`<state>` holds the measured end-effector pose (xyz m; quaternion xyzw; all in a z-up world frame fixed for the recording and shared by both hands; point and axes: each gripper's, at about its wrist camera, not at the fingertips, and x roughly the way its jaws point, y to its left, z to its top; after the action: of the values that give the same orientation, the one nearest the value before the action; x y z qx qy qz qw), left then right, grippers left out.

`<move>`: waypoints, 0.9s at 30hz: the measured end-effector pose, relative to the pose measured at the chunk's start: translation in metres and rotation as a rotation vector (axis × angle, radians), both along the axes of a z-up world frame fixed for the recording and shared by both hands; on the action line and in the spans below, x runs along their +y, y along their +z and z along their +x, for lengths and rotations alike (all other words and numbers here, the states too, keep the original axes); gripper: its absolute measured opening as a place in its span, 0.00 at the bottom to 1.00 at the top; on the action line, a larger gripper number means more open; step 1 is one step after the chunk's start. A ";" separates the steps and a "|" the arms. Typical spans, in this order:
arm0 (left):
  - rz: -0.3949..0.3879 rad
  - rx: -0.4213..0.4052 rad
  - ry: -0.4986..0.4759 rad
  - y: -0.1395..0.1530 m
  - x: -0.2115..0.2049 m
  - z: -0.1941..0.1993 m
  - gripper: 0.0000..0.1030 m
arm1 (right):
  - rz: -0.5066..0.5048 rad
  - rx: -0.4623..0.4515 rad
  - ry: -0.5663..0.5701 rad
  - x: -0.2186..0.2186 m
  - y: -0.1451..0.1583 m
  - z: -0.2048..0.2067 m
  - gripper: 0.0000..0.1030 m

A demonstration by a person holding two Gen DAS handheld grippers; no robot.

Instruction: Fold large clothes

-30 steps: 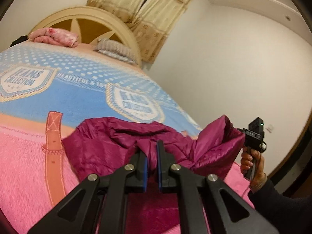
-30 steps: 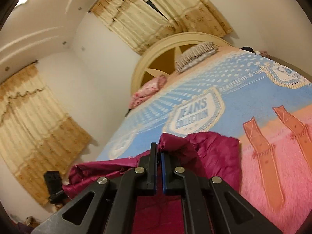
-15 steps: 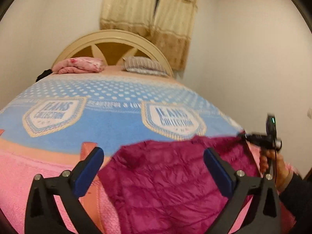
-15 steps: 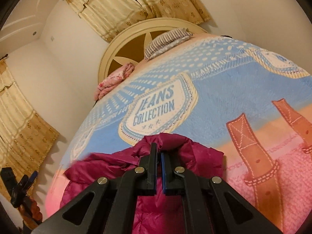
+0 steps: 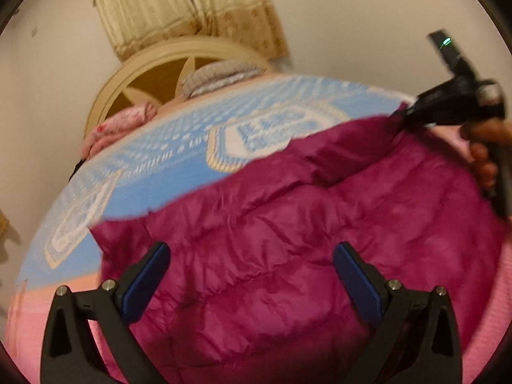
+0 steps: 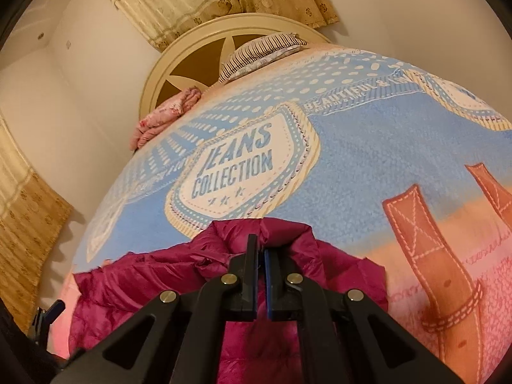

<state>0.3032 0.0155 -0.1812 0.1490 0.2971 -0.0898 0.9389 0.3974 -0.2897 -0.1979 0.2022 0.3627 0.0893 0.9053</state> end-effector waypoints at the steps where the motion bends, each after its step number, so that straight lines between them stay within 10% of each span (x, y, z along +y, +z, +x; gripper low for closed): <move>1: -0.019 0.021 0.025 -0.004 0.004 0.006 1.00 | 0.001 0.014 -0.004 -0.001 -0.002 0.003 0.02; 7: -0.141 0.090 0.100 -0.014 0.025 0.016 1.00 | -0.137 -0.011 -0.025 0.016 0.013 -0.011 0.17; 8: -0.139 0.093 0.107 -0.015 0.025 0.015 1.00 | -0.168 -0.038 -0.025 0.022 0.022 -0.018 0.28; 10: -0.144 0.104 0.120 -0.017 0.026 0.016 1.00 | -0.159 -0.097 0.008 0.034 0.037 -0.033 0.91; 16: -0.203 0.136 0.184 -0.024 0.038 0.025 1.00 | -0.210 -0.167 0.138 0.094 0.054 -0.065 0.92; 27: -0.256 0.170 0.224 -0.033 0.045 0.038 1.00 | -0.273 -0.033 0.112 0.137 -0.019 -0.040 0.91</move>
<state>0.3416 0.0606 -0.2140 -0.0139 0.3763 -0.0343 0.9258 0.3572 -0.1526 -0.2173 0.0551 0.3671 0.0931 0.9239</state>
